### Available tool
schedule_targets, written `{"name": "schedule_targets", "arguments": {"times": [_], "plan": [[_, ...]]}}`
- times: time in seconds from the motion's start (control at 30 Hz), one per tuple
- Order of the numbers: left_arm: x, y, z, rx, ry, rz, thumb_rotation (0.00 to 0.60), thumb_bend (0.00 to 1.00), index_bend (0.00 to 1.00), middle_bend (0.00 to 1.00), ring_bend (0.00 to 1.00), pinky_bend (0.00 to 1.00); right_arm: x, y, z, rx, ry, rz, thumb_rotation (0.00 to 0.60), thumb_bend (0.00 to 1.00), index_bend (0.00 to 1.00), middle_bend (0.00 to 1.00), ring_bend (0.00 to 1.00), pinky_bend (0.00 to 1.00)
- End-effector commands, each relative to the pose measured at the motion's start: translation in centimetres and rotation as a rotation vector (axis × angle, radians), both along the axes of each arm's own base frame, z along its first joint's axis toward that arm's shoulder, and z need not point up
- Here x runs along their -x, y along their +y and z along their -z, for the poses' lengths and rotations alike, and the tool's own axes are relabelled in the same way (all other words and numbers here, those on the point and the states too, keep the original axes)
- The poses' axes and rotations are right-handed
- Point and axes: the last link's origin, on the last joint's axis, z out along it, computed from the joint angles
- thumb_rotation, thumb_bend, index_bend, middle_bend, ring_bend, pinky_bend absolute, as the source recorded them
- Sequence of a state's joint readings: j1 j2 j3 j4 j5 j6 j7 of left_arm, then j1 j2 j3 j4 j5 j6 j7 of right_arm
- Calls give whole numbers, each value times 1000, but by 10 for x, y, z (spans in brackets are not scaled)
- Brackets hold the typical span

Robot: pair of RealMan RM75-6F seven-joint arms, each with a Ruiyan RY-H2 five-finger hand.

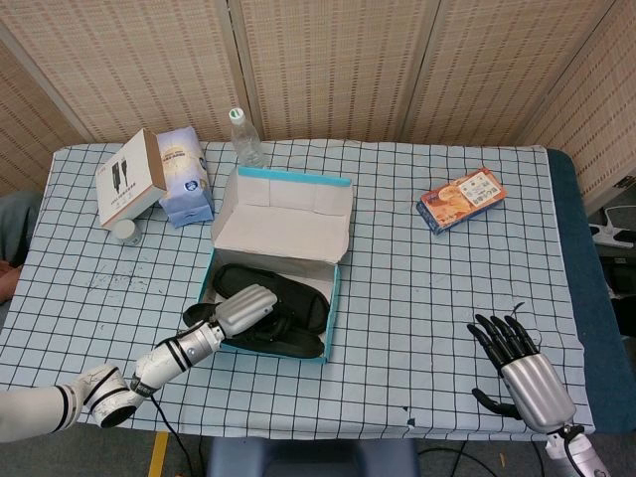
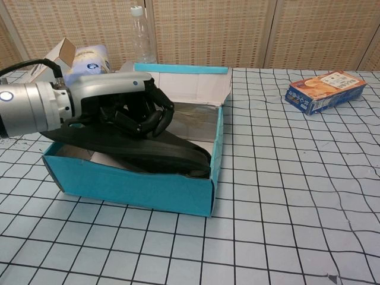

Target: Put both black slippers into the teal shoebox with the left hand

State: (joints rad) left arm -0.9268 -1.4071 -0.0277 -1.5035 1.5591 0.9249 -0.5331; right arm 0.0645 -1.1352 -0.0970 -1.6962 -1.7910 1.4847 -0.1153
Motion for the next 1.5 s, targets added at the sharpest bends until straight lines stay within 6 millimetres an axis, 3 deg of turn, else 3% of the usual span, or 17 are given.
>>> {"name": "schedule_targets", "arguments": {"times": [0.03,0.3,1.2,1.3,1.43,1.5], "plan": [[0,6,3,17,-5,-53,600,750,828,918,818,1000,0,0,0,2,-1,1,524,154,0,0,0,0],[11,19,14,43,21,-161,600,750,828,920,821,1000,0,-1,-1,4,-2,3,523,154,0,0,0,0],[36,21,45,205,-17,-272,600,746,824,915,804,990,1,0,-1,-1,-4,2,524,154,0,0,0,0],[29,20,39,150,-47,-193,600,684,708,797,677,872,1,0,-1,0,-5,0,523,153,0,0,0,0],[21,15,30,123,-74,-135,600,540,321,367,291,511,0,1,-1,-5,-6,-4,523,154,0,0,0,0],[18,16,24,91,-87,-116,600,510,220,250,174,374,0,2,-1,-6,-8,-6,522,154,0,0,0,0]]}}
